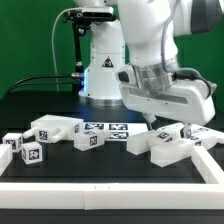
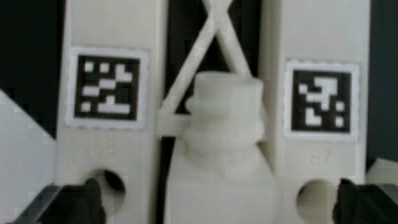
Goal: Assemble chair
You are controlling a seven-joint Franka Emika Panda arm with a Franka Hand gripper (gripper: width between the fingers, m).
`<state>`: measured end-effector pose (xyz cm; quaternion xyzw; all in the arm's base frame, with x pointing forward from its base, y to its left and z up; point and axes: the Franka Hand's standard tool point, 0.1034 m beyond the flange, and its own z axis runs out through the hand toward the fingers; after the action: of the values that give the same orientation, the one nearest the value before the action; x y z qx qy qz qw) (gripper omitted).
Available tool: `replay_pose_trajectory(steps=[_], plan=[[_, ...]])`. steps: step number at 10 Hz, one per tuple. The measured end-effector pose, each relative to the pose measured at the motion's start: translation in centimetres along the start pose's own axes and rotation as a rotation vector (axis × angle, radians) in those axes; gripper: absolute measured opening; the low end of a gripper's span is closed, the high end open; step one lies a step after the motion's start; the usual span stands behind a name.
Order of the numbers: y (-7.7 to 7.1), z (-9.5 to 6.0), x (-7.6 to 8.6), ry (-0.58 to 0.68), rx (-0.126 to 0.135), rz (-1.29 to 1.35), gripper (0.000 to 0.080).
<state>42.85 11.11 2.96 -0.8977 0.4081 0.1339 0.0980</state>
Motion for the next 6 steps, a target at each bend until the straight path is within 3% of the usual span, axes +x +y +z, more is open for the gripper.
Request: replay_pose_trajectory(steps=[2, 5, 6], plan=[[0.07, 0.01, 0.14, 0.000, 0.000, 0.002, 0.0649], [0.07, 0.01, 0.14, 0.000, 0.000, 0.001, 0.0280], [0.07, 0.01, 0.14, 0.000, 0.000, 0.001, 0.0280]])
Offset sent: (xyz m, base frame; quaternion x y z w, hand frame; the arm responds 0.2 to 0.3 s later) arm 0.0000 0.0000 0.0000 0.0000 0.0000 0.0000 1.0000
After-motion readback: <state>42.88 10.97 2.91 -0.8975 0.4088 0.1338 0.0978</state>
